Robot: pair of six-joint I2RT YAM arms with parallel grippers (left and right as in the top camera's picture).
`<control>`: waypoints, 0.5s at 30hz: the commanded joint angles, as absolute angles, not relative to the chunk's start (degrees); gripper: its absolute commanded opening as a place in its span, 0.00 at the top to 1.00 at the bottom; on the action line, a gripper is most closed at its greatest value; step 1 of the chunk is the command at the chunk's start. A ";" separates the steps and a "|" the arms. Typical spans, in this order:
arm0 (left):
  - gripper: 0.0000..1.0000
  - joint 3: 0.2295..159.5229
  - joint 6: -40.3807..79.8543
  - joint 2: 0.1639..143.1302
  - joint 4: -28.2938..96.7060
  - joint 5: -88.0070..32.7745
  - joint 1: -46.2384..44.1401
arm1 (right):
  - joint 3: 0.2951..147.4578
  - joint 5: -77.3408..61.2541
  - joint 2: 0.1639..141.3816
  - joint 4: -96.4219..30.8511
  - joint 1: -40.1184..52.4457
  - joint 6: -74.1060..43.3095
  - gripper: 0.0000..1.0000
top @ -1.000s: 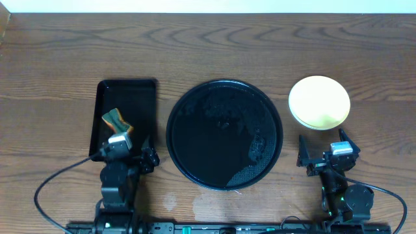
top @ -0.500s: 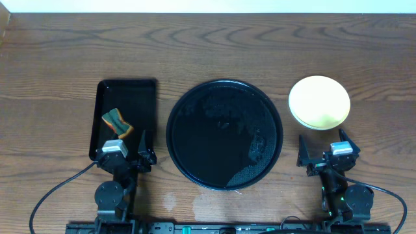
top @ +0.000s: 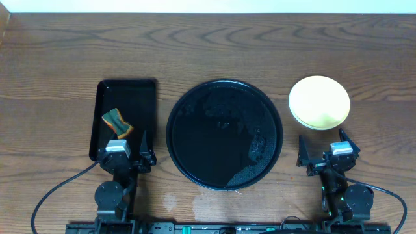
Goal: Clean dirty plates on tray and stack at the side
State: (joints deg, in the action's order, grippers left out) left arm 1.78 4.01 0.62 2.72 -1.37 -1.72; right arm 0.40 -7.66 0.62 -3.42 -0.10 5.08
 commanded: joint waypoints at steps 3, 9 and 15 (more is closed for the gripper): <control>0.16 0.23 2.59 0.08 4.01 -0.89 -1.69 | 0.34 -7.35 0.27 -3.66 -0.67 5.65 0.01; 0.16 0.23 2.59 0.21 4.01 -0.89 -1.69 | 0.34 -7.35 0.27 -3.68 -0.67 5.65 0.01; 0.16 0.23 2.59 0.23 3.99 -0.89 -1.69 | 0.34 -7.35 0.27 -3.66 -0.67 5.65 0.01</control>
State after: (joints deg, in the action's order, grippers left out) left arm 1.78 3.42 0.62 2.72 -1.37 -1.72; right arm 0.40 -7.66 0.62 -3.42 -0.10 5.08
